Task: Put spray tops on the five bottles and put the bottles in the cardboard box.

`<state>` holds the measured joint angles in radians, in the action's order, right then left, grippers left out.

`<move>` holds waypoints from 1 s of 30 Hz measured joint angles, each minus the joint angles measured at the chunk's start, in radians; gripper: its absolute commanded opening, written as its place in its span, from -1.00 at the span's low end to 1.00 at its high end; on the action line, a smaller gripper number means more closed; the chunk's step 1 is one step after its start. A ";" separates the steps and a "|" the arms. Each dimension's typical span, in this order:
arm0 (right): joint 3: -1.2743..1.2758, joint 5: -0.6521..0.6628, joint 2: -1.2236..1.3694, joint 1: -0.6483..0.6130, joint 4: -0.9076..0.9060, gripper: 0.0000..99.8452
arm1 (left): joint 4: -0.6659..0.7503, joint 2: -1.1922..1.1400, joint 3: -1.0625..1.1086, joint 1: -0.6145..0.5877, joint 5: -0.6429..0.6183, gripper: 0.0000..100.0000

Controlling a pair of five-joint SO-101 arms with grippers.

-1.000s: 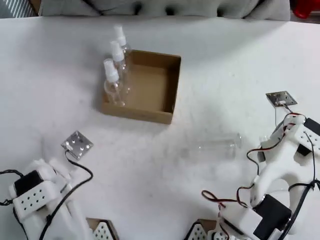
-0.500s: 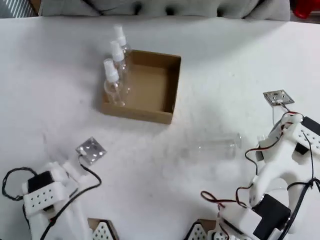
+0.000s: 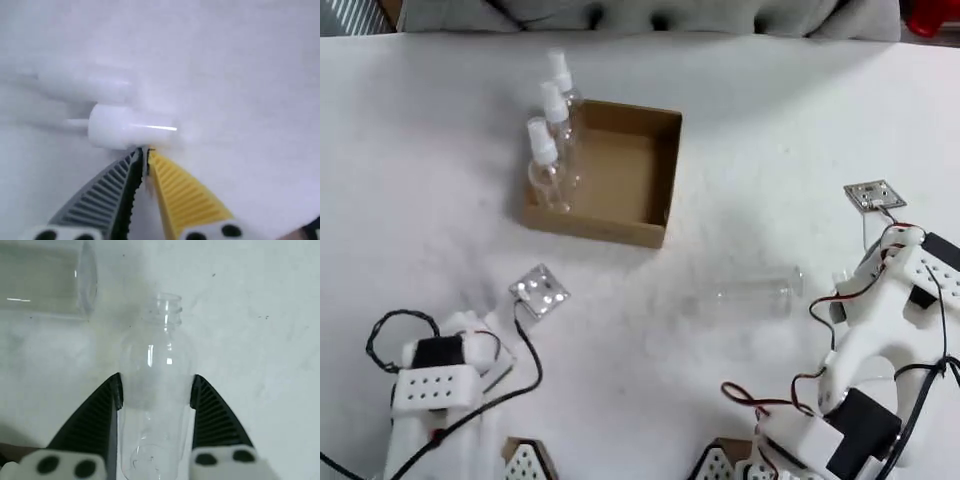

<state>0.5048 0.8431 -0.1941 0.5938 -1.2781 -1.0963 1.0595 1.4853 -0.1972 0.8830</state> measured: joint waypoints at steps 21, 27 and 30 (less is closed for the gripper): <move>0.000 0.000 0.000 0.000 0.000 -0.97 | -0.002 0.000 -0.005 0.393 -0.094 -0.96; 0.000 0.000 0.000 0.000 -0.031 -0.97 | 0.014 -0.051 -0.021 0.384 -0.137 -0.96; -0.003 0.002 0.000 0.000 -0.063 -0.97 | 0.057 -0.169 -0.089 0.310 -0.137 -0.96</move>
<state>0.5017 0.8447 -0.1941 0.5938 -1.3410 -1.0395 0.8907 1.3963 0.1128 0.7465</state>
